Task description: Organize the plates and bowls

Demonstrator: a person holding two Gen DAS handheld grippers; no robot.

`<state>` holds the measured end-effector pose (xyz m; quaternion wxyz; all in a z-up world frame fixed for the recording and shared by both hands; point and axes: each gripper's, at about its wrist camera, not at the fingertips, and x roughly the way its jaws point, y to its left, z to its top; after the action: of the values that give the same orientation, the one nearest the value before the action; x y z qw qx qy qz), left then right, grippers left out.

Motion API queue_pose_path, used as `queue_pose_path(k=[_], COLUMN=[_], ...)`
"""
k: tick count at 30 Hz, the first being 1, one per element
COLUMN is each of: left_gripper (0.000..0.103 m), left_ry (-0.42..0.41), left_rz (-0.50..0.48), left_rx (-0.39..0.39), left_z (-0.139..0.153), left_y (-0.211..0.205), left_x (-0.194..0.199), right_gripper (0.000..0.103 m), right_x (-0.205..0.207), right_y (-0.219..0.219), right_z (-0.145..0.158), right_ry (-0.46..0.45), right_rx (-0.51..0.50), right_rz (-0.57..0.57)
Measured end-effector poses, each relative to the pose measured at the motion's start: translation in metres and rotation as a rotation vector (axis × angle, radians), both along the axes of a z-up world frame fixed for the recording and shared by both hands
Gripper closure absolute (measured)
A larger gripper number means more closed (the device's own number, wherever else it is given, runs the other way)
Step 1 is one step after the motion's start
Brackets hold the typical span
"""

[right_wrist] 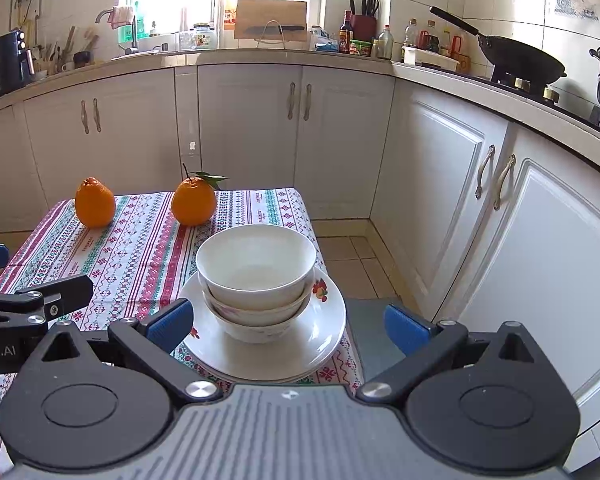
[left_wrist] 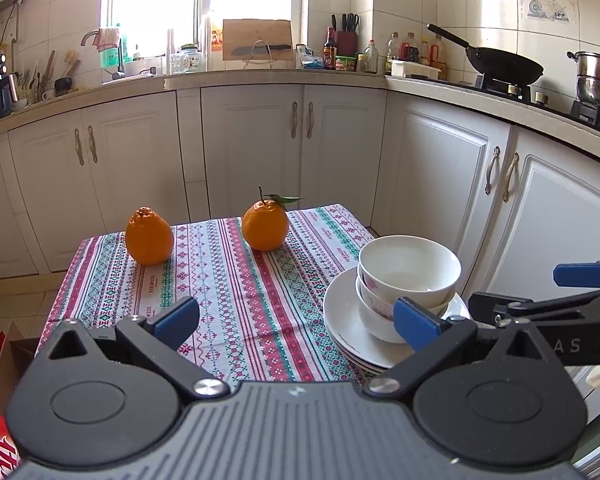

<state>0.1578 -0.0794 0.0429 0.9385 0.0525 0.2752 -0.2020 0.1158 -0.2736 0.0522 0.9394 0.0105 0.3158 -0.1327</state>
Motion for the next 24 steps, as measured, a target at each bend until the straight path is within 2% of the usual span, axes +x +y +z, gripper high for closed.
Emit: queue_pose_path(k=[24], left_gripper=[0.001], left_ry=[0.004], left_rz=[0.006], left_rx=[-0.005], left_z=[0.0001], left_y=[0.001], left_x=[0.0], right_gripper=[0.0], right_x=[-0.0004], right_y=[0.0006], right_z=[0.0006], right_ry=[-0.005], right_rx=[-0.005], right_rz=[-0.001])
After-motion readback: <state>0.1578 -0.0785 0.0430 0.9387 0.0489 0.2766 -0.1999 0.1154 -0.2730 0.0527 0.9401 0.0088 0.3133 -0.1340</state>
